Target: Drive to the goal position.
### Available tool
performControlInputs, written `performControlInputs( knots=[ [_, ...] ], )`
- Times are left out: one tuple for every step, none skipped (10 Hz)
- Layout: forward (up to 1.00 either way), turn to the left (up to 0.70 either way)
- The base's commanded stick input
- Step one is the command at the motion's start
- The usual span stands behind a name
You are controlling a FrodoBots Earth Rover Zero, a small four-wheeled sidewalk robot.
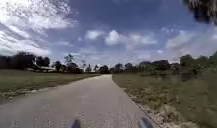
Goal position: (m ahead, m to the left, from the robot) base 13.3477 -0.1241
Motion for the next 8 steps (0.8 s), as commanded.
performControlInputs(
  knots=[
    [0.69, 0.34],
    [0.69, 0.22],
    [0.69, 0.03],
    [0.69, 0.03],
    [0.69, 0.03],
    [0.69, 0.03],
    [0.69, 0.28],
    [0.69, 0.33]
  ],
)
